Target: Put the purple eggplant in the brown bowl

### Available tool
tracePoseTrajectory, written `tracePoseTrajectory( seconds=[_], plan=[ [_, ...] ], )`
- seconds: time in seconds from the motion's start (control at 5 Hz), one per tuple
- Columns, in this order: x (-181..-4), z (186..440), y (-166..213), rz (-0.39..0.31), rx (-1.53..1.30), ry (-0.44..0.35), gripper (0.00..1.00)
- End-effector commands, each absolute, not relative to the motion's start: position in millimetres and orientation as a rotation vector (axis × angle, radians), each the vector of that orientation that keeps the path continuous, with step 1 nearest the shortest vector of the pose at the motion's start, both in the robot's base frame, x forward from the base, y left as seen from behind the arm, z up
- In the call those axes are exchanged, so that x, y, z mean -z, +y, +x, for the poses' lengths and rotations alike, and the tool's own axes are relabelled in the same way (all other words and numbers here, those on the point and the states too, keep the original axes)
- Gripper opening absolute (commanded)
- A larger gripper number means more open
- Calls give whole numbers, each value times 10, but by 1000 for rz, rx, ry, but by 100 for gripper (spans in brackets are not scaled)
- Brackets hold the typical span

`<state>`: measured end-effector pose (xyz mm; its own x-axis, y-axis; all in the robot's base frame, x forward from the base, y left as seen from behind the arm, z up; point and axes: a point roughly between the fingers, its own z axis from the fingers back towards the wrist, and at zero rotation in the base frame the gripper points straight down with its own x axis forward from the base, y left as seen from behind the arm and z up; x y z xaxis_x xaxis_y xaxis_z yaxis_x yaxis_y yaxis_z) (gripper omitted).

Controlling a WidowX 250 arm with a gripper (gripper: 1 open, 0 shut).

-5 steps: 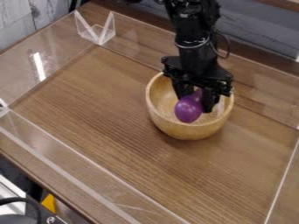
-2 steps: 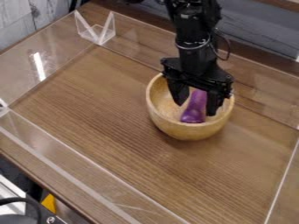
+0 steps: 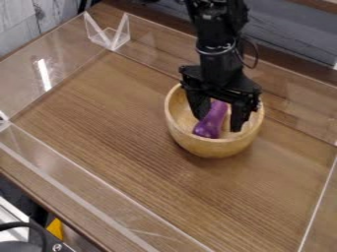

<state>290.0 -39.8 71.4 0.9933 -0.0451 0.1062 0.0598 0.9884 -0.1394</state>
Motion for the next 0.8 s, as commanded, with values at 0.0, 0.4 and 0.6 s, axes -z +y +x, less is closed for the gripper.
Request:
tracePoseTrajectory(
  seconds=[0.0,0.4,0.6],
  plan=[
    [-987,3002,-346,-139,44,-187,100],
    [-1073,2975,-279,-132,23,-194,100],
    [-1088,2957,-253,-126,12,-190,100]
  ],
)
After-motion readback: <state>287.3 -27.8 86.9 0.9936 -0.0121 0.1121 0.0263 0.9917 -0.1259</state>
